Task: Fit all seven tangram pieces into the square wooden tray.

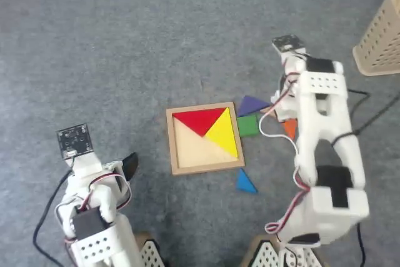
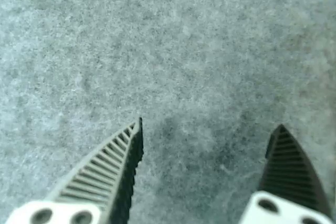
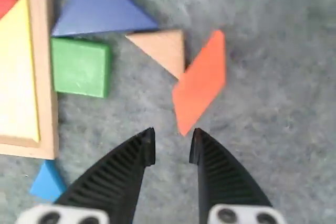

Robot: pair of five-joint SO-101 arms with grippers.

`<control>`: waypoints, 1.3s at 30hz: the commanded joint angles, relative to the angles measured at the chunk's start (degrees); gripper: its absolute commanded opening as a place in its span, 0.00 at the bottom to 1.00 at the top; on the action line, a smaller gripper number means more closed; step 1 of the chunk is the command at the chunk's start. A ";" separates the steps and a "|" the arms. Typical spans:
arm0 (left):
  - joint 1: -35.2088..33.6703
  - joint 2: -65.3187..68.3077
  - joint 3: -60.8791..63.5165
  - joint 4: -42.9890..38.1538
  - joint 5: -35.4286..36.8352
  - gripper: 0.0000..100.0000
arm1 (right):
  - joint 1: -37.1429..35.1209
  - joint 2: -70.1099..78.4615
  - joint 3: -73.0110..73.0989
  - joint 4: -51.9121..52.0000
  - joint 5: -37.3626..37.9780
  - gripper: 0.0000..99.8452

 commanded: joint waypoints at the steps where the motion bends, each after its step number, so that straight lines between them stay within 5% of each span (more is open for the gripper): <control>1: 0.09 -0.70 -0.75 -0.09 -0.09 0.35 | -0.66 4.18 -8.09 1.19 -0.53 0.13; 25: 0.09 -0.70 -0.75 -0.09 -0.09 0.35 | 1.54 15.69 -13.36 -3.38 -6.07 0.13; 32: 0.09 -0.70 -0.75 -0.09 -0.09 0.35 | 4.18 19.03 -13.54 -3.47 -5.63 0.26; 39: 0.09 -0.70 -0.75 -0.09 -0.09 0.35 | 4.00 22.37 -13.54 -4.70 -5.63 0.22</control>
